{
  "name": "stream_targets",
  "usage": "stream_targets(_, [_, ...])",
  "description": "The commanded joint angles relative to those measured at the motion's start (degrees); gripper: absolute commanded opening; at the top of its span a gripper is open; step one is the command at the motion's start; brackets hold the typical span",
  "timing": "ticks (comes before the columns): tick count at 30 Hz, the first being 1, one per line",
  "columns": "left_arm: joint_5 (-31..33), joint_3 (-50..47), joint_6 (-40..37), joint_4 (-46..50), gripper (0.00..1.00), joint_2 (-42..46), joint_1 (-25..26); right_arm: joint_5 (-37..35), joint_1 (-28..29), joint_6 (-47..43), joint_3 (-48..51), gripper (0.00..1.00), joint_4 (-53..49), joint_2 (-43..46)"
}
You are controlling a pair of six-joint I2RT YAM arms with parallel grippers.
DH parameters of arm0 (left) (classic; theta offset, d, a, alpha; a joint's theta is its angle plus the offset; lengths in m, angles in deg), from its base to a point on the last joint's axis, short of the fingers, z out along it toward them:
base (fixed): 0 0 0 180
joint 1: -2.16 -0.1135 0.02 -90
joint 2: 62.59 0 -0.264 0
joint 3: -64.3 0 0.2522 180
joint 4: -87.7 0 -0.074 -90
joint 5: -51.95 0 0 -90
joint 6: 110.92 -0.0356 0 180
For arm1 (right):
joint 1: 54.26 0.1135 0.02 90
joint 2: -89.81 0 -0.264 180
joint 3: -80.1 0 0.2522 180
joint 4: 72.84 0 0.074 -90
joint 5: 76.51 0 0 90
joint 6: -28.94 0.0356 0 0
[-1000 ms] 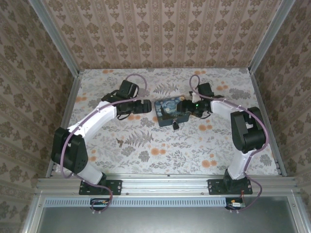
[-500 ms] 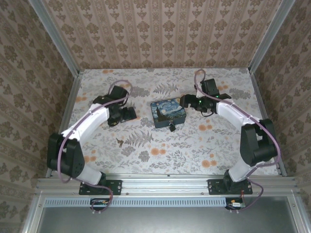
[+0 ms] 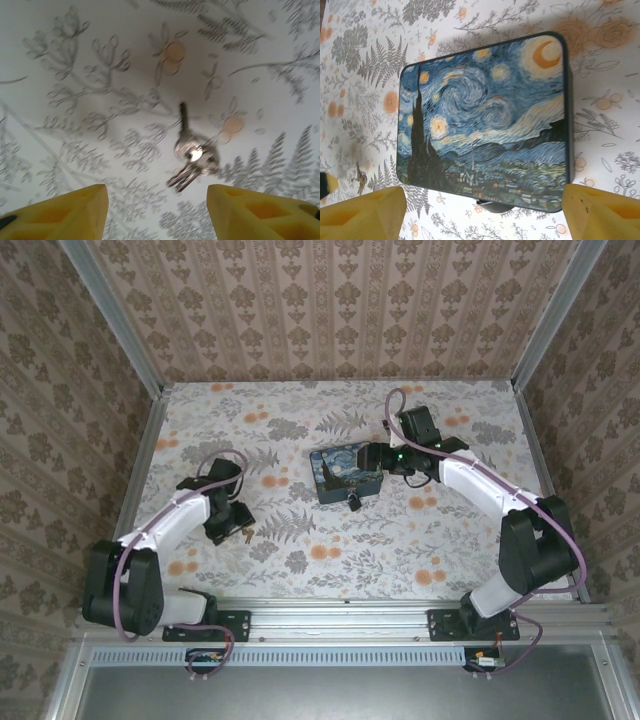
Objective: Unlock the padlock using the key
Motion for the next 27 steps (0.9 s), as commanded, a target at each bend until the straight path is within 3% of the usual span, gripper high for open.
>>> stream_targets(1, [-1.96,1.78,0.57,-4.66,0.57,-3.43,-0.30,1.08,0.97,-0.62,-1.25,0.82,-0.84,-0.40])
stream_targets(10, [0.31,-0.41,0.84,-7.10,0.40,-7.87,-0.22,2.06,2.48,-0.09,-1.43,0.81,0.04,-1.29])
stream_targets(17, [1.09,-3.69,1.74,-8.66,0.34,-9.18,0.16,2.63,3.06,-0.84,-2.75,0.81,-1.11,-0.45])
stream_targets(20, [0.68,-4.09,1.37,-9.35,0.25,-10.24,0.04,2.77,3.34,-1.02,-3.19,0.81,-1.74,0.00])
stream_targets(24, [0.15,-4.39,1.36,-9.30,0.20,-10.07,0.30,2.66,3.76,-1.47,-3.12,0.81,-2.61,1.05])
stream_targets(27, [-0.08,-3.77,1.00,-8.42,0.08,-8.76,0.40,2.76,3.98,-1.78,-2.93,0.81,-2.86,1.67])
